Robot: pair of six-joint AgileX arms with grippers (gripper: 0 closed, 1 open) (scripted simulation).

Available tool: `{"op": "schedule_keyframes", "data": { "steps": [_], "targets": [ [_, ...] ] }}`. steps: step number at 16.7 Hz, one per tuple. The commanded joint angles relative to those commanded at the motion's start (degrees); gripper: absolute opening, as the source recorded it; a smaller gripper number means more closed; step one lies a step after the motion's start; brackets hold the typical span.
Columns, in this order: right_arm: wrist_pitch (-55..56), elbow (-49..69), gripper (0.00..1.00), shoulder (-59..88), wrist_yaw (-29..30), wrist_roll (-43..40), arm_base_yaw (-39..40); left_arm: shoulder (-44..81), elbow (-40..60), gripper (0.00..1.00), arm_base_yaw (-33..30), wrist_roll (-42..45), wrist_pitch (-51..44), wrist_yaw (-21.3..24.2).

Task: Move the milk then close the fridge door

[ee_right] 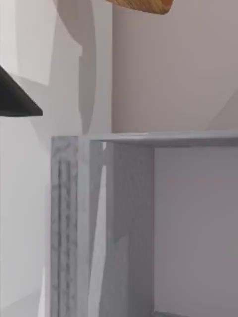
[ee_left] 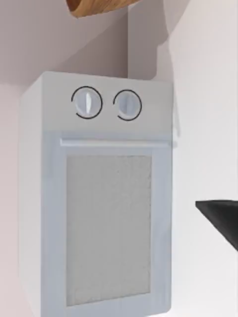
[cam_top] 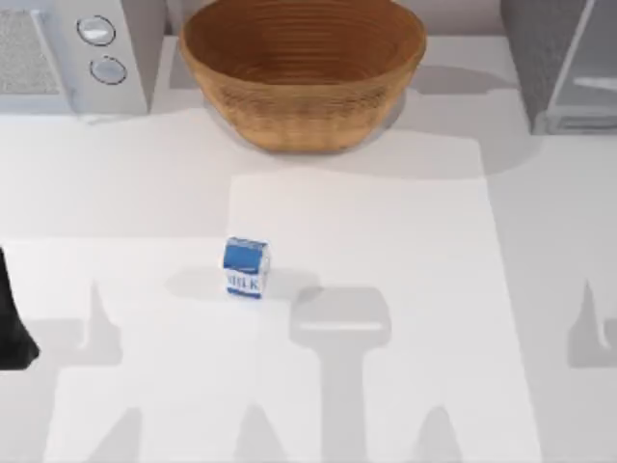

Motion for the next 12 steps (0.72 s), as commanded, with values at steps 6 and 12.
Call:
{"op": "schedule_keyframes", "data": {
  "steps": [6, 12],
  "targets": [
    [6.0, 0.8, 1.00, 5.4, 5.9, 1.3, 5.8, 0.0, 0.0, 1.00, 0.0, 0.0, 0.0, 0.0],
    [22.2, 1.8, 1.00, 20.9, 27.3, 1.4, 26.0, 0.0, 0.0, 1.00, 0.0, 0.0, 0.0, 0.0]
  ]
}}
